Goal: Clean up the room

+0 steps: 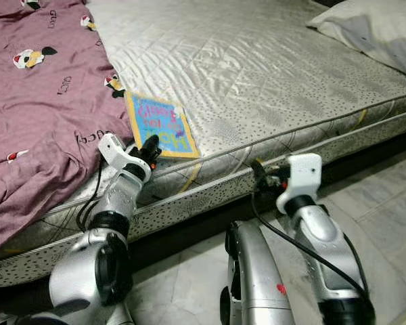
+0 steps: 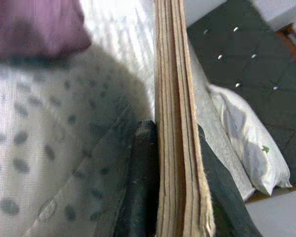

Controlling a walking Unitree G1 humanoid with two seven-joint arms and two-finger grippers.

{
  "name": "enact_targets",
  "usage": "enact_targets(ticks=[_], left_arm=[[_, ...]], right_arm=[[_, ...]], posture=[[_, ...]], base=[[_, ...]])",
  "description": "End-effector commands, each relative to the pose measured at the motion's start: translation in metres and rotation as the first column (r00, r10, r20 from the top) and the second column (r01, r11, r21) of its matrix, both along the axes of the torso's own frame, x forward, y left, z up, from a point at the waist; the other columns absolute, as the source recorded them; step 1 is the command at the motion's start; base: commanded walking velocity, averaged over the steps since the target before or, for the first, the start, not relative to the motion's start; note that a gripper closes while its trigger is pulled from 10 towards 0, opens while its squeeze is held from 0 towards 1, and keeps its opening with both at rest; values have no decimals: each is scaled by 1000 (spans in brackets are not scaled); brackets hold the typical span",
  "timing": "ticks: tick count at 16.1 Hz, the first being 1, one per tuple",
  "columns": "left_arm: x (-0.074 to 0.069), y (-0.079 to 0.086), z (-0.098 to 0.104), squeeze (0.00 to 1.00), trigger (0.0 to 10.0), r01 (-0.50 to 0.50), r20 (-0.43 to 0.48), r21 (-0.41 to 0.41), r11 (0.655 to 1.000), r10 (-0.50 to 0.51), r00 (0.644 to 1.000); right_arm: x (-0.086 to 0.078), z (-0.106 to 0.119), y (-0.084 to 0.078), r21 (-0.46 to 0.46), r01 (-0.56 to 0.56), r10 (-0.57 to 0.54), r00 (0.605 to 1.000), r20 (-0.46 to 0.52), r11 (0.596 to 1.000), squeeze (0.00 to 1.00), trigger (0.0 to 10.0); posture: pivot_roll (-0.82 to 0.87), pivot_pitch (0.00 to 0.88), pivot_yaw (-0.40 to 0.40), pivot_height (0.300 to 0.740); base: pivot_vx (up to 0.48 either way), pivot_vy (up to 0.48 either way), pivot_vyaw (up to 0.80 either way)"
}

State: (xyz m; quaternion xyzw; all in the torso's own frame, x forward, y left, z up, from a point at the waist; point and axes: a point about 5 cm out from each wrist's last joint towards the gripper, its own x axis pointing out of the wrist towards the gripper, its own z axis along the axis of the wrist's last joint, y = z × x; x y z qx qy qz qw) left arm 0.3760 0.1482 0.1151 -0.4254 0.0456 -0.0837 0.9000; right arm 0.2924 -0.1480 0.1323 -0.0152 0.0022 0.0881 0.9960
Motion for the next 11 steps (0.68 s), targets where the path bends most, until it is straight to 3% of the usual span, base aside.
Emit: enact_targets(ticks=[1,6,7,8,9,10,11], left_arm=[[2,7,17,0,0,-25,101,57,998,19,995],[-23,22,47,0,0,-143,304,240,960,65,950],[-36,29,59,0,0,-209,373,341,916,72,925],[-51,35,71,0,0,-288,435,449,846,74,897],[-57,37,73,0,0,-321,439,474,820,96,893],[-68,37,74,0,0,-362,462,542,758,91,882],[-78,34,74,0,8549,-392,472,609,689,82,878]], right_arm=[[3,-2,3,1,-10,10,1000,0,1000,0,10000],[12,-8,21,75,-45,45,999,6,996,0,10000],[16,-7,26,101,-56,54,998,24,993,0,10000],[20,-5,31,123,-66,61,997,45,990,0,10000],[21,-5,34,132,-77,70,996,51,988,0,10000],[20,-5,37,132,-89,83,995,54,987,0,10000],[20,-6,38,135,-93,87,995,53,986,0,10000]], posture=[[-101,0,-44,423],[-20,0,-40,423],[11,0,-38,423],[26,0,-38,423],[36,0,-37,423],[39,0,-37,432],[45,0,-36,446]], base=[[0,0,0],[0,0,0],[0,0,0],[0,0,0],[0,0,0],[0,0,0],[0,0,0]])
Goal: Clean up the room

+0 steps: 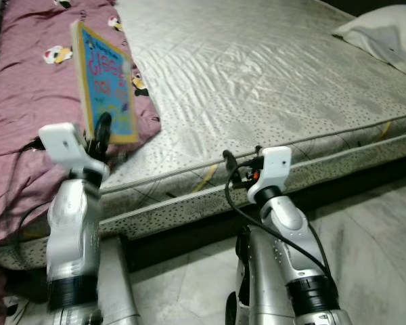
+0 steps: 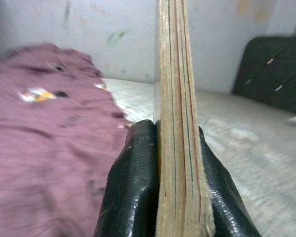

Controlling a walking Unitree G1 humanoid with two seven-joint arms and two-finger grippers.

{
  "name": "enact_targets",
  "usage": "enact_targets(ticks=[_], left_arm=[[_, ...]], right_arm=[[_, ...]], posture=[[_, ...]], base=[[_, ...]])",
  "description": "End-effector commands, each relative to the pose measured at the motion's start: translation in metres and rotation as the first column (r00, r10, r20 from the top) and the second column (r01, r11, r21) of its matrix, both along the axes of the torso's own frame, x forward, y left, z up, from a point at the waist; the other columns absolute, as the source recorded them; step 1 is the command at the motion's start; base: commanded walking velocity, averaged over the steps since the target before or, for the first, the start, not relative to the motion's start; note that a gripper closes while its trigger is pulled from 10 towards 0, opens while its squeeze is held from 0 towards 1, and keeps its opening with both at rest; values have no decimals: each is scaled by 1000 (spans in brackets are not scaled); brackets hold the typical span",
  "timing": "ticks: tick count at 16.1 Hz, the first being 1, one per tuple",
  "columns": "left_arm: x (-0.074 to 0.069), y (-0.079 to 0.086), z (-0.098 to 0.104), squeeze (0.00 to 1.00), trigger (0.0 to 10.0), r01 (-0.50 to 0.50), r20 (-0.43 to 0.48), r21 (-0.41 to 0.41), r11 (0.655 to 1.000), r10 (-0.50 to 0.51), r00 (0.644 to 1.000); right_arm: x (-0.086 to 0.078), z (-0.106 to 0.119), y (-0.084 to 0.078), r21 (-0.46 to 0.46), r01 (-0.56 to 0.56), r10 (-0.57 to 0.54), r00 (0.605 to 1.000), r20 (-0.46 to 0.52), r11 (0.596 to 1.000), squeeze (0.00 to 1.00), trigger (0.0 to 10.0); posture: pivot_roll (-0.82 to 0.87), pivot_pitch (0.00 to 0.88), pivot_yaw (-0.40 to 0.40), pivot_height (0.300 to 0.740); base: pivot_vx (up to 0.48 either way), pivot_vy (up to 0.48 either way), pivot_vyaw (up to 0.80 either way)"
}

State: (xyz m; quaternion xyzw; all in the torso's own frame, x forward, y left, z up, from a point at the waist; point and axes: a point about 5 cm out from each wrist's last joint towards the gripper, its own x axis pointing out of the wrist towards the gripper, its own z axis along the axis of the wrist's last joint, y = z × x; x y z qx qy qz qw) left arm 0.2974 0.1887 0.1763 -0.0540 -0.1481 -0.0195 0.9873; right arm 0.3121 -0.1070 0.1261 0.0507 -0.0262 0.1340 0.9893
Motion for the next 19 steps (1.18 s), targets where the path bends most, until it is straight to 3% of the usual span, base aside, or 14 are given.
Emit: enact_targets(ticks=[1,4,7,12,13,19], left_arm=[[-4,-8,11,0,10000,-7,50,68,998,4,999],[-27,-17,2,0,10000,-43,23,188,981,39,999],[-40,-18,-18,0,10000,-42,-52,215,976,55,997],[-35,-24,-20,0,10000,-48,-60,192,980,61,996],[-32,-29,-16,0,10000,-26,-44,222,975,37,998],[-34,-26,-26,0,10000,-30,-100,186,982,49,994]], right_arm=[[0,-1,-3,3,2,-2,1000,2,1000,0,10000],[1,-4,-6,7,1,-1,1000,6,1000,0,10000],[2,-4,-6,3,-3,3,1000,9,1000,0,10000],[8,4,-7,-3,-14,14,999,38,1000,0,10000],[8,5,-8,-4,-14,14,999,40,1000,0,10000],[10,8,-7,-2,-21,21,999,49,1000,0,10000]], posture=[[48,0,-36,455],[49,0,-36,487],[45,0,-36,519],[35,0,-58,575],[43,0,-62,588],[18,0,-40,653]], base=[[0,0,0],[0,0,0],[0,0,0],[0,0,0],[0,0,0],[0,0,0]])
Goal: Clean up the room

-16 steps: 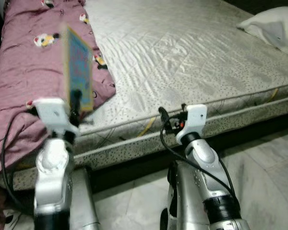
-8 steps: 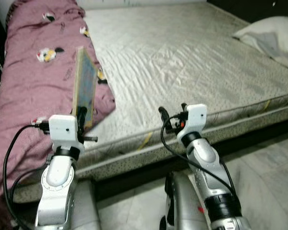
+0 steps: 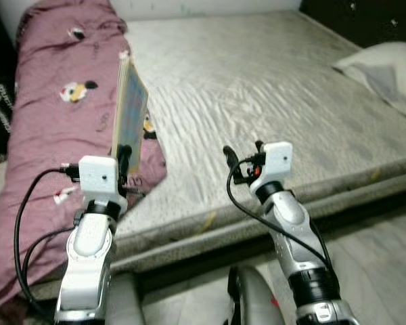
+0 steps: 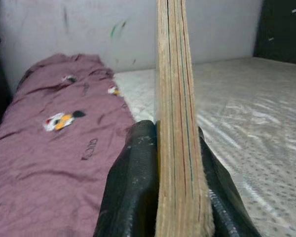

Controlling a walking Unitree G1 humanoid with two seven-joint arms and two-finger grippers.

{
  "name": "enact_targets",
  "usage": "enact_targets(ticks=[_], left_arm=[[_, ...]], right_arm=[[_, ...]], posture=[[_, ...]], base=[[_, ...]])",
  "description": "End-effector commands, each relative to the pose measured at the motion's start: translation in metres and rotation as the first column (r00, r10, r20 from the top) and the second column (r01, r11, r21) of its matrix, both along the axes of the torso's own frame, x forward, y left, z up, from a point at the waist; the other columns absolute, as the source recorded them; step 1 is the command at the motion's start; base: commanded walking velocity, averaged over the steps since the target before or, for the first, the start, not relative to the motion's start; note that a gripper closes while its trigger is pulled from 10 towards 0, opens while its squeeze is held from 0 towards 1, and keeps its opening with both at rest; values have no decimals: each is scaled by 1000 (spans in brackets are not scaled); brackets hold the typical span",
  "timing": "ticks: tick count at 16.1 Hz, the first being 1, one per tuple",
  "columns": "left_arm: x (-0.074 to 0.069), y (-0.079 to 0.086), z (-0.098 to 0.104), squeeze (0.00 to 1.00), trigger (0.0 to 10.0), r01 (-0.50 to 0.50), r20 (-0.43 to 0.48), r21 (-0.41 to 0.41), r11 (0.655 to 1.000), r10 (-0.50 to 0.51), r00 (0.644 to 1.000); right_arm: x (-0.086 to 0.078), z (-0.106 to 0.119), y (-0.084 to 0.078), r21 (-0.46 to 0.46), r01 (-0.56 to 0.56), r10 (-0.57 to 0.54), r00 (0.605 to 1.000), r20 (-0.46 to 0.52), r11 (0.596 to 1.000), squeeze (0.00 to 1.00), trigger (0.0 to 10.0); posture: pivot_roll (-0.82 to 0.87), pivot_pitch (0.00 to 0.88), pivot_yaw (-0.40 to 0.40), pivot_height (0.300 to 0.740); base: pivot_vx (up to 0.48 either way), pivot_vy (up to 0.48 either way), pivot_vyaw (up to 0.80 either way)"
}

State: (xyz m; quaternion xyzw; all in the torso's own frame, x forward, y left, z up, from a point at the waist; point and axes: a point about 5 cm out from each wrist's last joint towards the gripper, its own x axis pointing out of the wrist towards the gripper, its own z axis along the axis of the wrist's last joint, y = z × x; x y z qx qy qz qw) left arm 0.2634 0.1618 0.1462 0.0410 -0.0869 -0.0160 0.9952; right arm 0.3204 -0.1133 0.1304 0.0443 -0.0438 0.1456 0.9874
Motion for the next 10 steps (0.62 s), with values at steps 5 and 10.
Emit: enact_targets(ticks=[5,10], left_arm=[[-5,0,-11,0,10000,0,-44,9,1000,0,999],[-2,-1,-18,0,10000,-27,-90,56,998,32,995]], right_arm=[[-1,0,-8,0,25,-25,1000,1,1000,0,10000],[-4,-2,-10,-2,38,-38,999,-1,999,0,10000]], posture=[[7,0,-31,708],[3,0,-26,740]], base=[[0,0,0],[0,0,0]])
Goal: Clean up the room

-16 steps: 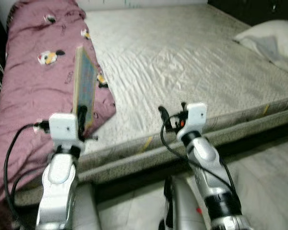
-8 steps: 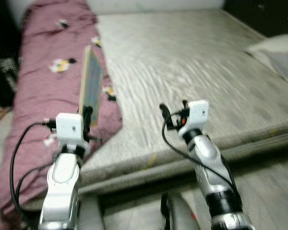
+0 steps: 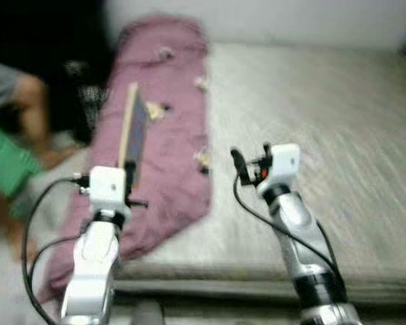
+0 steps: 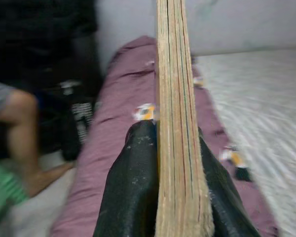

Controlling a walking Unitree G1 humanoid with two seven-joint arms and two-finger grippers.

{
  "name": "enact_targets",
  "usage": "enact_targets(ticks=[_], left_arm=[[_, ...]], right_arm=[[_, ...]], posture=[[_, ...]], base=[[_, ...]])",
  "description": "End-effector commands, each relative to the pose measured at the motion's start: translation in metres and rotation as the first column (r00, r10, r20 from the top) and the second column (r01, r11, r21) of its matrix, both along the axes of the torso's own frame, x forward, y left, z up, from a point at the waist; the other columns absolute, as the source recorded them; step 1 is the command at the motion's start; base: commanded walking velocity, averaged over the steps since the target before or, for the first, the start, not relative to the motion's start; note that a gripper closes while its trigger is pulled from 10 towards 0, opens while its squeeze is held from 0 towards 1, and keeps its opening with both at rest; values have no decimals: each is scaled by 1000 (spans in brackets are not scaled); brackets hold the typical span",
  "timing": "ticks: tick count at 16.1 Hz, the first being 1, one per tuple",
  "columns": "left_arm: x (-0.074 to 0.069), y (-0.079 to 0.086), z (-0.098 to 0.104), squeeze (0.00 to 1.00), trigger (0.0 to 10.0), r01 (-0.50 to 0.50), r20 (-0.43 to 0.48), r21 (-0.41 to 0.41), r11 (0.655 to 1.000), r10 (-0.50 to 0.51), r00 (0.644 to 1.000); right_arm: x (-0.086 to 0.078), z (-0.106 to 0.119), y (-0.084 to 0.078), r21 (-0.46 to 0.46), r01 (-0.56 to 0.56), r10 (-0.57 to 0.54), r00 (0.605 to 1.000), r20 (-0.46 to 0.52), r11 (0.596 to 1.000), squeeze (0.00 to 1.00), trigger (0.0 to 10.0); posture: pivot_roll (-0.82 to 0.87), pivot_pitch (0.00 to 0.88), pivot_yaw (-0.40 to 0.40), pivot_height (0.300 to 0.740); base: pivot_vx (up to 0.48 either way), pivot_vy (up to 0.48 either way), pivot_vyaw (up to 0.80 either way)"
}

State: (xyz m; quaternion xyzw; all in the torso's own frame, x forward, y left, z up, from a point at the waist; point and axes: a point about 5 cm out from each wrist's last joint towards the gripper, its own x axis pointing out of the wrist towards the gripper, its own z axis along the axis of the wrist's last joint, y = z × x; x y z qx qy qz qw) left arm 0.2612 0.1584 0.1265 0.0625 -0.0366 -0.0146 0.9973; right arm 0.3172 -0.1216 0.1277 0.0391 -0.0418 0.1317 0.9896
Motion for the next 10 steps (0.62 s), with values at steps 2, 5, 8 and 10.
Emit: enact_targets(ticks=[2,5,8,10], left_arm=[[1,2,2,0,10000,-20,9,14,1000,20,1000],[-1,0,0,0,10000,-14,1,9,1000,14,1000],[-2,-1,-2,0,10000,-3,-5,3,1000,3,1000],[-3,-3,-2,0,10000,-3,-1,-13,1000,3,1000]], right_arm=[[-1,1,-1,7,10,-10,1000,2,1000,0,10000],[-5,-4,-6,0,27,-27,1000,-13,1000,0,10000],[-8,-7,-9,-9,37,-37,999,-24,999,0,10000],[-8,-8,-10,-11,38,-38,999,-28,999,0,10000]], posture=[[3,0,-26,740],[2,0,-27,740],[4,0,-34,740],[4,0,-35,740]], base=[[0,0,0],[0,0,0],[0,0,0],[0,0,0]])
